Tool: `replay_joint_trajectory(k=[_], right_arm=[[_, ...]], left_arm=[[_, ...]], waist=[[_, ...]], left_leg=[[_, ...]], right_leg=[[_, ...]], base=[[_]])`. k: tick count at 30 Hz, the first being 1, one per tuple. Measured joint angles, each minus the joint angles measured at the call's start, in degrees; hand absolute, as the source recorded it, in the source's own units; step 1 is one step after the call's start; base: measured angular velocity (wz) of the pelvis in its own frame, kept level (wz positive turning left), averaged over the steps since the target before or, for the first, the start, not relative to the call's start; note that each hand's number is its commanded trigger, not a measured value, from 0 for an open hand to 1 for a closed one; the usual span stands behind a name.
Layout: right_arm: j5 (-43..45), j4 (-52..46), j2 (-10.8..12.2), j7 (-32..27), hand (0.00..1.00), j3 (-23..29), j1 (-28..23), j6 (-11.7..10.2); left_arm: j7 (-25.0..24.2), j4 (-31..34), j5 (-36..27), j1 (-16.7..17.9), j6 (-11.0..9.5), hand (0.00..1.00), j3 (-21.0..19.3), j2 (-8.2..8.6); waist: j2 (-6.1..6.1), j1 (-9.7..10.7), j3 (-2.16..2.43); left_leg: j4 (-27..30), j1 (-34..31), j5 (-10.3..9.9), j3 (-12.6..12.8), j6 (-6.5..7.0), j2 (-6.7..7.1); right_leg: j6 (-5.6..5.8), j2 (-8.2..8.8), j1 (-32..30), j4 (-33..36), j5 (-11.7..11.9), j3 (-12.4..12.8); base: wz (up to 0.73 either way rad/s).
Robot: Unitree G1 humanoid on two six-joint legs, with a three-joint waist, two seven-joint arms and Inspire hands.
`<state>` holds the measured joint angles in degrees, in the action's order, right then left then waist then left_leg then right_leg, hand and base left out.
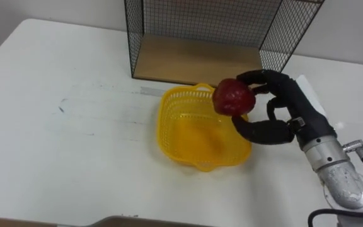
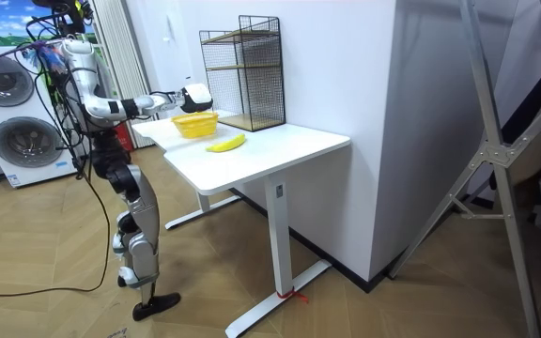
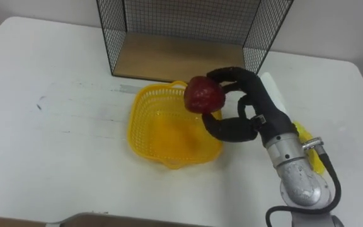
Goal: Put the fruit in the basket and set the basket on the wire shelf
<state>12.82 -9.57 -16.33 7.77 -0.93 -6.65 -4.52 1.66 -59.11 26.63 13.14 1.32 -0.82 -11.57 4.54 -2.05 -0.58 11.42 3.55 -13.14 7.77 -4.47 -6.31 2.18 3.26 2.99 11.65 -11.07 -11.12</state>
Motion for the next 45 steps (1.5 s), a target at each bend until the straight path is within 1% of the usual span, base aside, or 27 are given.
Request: replay_joint_trajectory(k=[1, 2, 3, 4, 9, 19, 27, 35, 41, 44, 45], right_arm=[[0.00, 0.03, 0.00, 0.47, 1.00, -0.76, 0.00, 0.46], [0.00, 0.08, -0.01, 0.69, 0.50, -1.12, 0.00, 0.61], [0.00, 0.10, -0.01, 0.95, 0.18, -1.85, 0.00, 0.92], [0.00, 0.11, -0.01, 1.20, 0.00, -2.36, 0.00, 0.92], [0.00, 0.11, -0.01, 1.27, 0.00, -2.50, 0.00, 0.94], [0.09, 0.15, 0.27, 2.40, 0.00, -2.41, -0.03, 0.94], [0.00, 0.31, 0.26, 2.39, 0.00, -2.33, -0.31, 0.93], [0.03, 1.07, 0.27, 2.19, 0.00, -2.11, -0.37, 0.93], [-0.09, 3.21, 0.42, -0.14, 0.00, -0.07, -0.35, 0.33], [-2.65, 3.19, 0.43, -2.16, 0.00, 2.44, -0.32, -0.14], [-3.80, 3.11, 0.44, -3.25, 0.00, 3.76, -0.27, -0.58]], left_arm=[[0.01, 0.38, 0.00, -0.09, -0.01, 0.00, 0.00, 0.00], [0.03, 0.61, 0.00, -0.10, -0.01, 0.00, 0.00, 0.00], [0.12, 0.78, 0.00, -0.10, -0.02, 0.00, 0.00, -0.02], [0.26, 0.78, 0.00, -0.08, -0.02, 0.00, 0.01, -0.02], [0.41, 0.85, 0.00, 0.16, 0.01, 0.00, 0.03, -0.02], [0.03, 3.48, 0.01, 1.80, 0.00, 0.00, 0.00, 0.01], [0.40, 3.48, -0.01, 2.09, 0.00, 0.00, -0.07, 0.09], [0.42, 3.45, 0.01, 2.23, 0.01, 0.00, -0.10, 0.21], [0.43, 3.45, -0.02, 2.31, -0.13, 0.00, -0.11, 0.50], [0.43, 1.76, -0.09, 2.17, -1.14, 0.00, -0.14, 0.58], [0.43, 0.95, -0.09, 2.20, -1.27, 0.00, -0.14, 0.57]], waist=[[-0.07, -0.01, 0.05], [-0.10, -0.03, 0.08], [-0.18, -0.03, 0.17], [-0.27, -0.02, 0.24], [-0.48, -0.02, 0.35], [-0.60, 0.07, 0.27], [-0.84, 0.16, 0.10], [-0.96, 0.26, 0.14], [-1.10, 0.39, 0.15], [-1.41, 0.61, 0.29], [-1.30, 1.20, 0.34]], left_leg=[[-0.01, 0.05, 0.00, 0.00, 0.00, 0.00], [-0.02, 0.08, 0.00, 0.00, 0.00, 0.00], [-0.02, 0.11, 0.00, -0.01, 0.00, 0.00], [-0.02, 0.14, 0.00, -0.01, 0.00, 0.00], [-0.02, 0.21, 0.00, -0.04, 0.00, 0.00], [0.00, 0.19, 0.00, -0.02, 0.00, 0.00], [-0.01, 0.27, 0.00, -0.13, 0.00, 0.00], [0.03, 0.24, 0.00, -0.18, 0.00, 0.01], [0.16, 0.75, 0.00, -0.33, 0.00, 0.02], [-0.09, 1.12, 0.01, -0.34, 0.01, 0.04], [-0.07, 1.07, 0.01, -0.35, 0.01, 0.04]], right_leg=[[-0.01, 0.00, 0.06, 0.00, 0.01, 0.00], [-0.01, 0.00, 0.08, 0.00, 0.01, 0.00], [-0.01, 0.00, 0.12, 0.00, 0.01, 0.00], [-0.01, 0.00, 0.15, 0.00, 0.01, 0.00], [-0.01, 0.00, 0.24, 0.00, 0.01, -0.01], [-0.01, 0.00, 0.26, 0.02, 0.01, 0.01], [-0.01, 0.00, 0.38, -0.03, 0.01, -0.01], [-0.01, 0.00, 0.42, -0.02, 0.01, -0.05], [-0.01, 0.00, 1.03, -0.04, 0.01, -0.12], [0.00, -0.01, 1.25, 0.03, 0.01, -0.10], [0.00, -0.01, 1.23, 0.06, 0.01, -0.11]], base=[[0.00], [0.00], [0.00], [0.00], [0.00], [0.00], [0.00], [0.00], [0.00], [0.00], [0.00]])
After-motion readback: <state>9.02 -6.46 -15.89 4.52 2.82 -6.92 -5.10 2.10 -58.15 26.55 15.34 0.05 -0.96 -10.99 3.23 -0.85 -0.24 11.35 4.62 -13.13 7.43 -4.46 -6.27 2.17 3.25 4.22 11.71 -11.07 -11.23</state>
